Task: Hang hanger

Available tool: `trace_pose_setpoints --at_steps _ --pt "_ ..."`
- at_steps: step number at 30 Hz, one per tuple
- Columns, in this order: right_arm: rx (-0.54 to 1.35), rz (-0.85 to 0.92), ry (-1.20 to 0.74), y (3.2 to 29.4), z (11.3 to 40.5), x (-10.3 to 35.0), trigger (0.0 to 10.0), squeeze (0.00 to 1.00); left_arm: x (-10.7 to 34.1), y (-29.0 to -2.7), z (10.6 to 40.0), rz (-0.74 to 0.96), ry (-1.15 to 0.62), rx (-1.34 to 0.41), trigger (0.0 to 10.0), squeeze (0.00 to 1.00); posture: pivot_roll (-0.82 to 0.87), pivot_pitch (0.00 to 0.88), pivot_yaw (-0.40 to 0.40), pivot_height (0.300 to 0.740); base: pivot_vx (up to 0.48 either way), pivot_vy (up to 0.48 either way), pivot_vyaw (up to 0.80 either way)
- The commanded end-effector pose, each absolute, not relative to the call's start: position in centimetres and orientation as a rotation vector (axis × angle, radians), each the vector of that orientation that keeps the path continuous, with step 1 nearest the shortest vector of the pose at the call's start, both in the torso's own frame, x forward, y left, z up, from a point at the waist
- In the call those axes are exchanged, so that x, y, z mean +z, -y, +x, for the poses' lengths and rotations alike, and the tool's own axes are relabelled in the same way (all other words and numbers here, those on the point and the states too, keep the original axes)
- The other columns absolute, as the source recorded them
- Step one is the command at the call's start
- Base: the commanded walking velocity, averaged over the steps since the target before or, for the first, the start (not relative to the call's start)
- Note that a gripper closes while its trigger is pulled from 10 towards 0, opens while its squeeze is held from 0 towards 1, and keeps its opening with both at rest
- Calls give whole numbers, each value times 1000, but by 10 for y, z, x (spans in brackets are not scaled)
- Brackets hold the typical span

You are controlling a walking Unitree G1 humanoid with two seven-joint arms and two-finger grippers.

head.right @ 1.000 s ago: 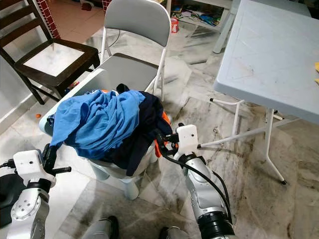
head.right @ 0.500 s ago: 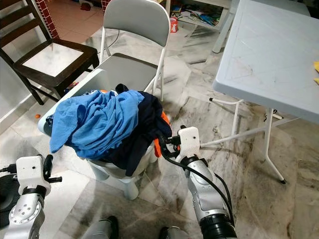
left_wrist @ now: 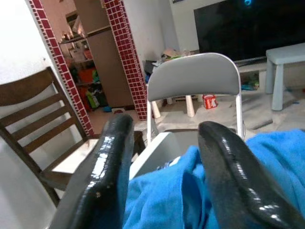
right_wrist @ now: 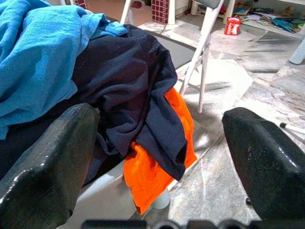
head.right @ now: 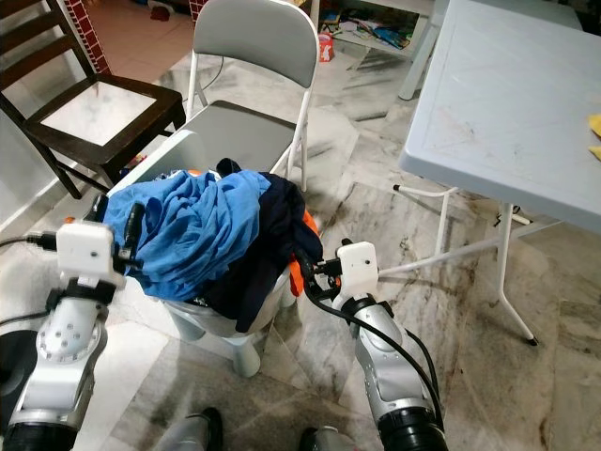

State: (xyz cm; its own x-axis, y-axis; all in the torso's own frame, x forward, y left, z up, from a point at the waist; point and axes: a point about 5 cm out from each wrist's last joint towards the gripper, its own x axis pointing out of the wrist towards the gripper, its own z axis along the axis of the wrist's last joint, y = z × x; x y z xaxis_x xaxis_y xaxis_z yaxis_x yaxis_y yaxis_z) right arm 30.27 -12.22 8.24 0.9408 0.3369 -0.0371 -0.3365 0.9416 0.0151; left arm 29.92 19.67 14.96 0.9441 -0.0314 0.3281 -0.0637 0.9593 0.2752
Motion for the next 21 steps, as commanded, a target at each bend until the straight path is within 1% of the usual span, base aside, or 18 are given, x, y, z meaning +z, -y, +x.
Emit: trace_pose_setpoints --at_steps 1,3,5,7,8,10,15,18,19,21 --pt "347 6 -47 123 299 82 10000 0 138 -209 309 286 243 24 10000 1000 67 188 -57 740 0 0 0" --pt "366 11 -49 122 297 81 10000 0 133 -212 321 283 187 5 10000 1000 67 188 -57 740 0 0 0" --pt "366 11 -49 122 297 81 10000 0 133 -212 321 283 187 5 10000 1000 67 188 -57 740 0 0 0" --pt "388 22 -53 121 294 81 10000 0 127 -217 332 274 126 16 10000 1000 60 192 -53 740 0 0 0" --pt "388 22 -53 121 294 81 10000 0 127 -217 332 274 126 16 10000 1000 60 192 -53 740 0 0 0" --pt "397 23 -56 122 292 80 10000 0 123 -219 341 271 72 17 10000 1000 46 197 -46 740 0 0 0" --pt "392 23 -60 123 289 80 10000 0 111 -202 353 208 -11 -62 10000 1000 27 200 -41 740 0 0 0" --pt "393 24 -62 123 288 80 10000 0 104 -196 356 201 -59 -99 10000 1000 19 201 -40 740 0 0 0" --pt "394 25 -62 123 287 80 10000 0 98 -192 356 195 -92 -121 10000 431 19 201 -40 740 0 0 0" --pt "394 25 -62 123 287 80 10000 0 98 -192 356 195 -92 -121 10000 431 19 201 -40 740 0 0 0"
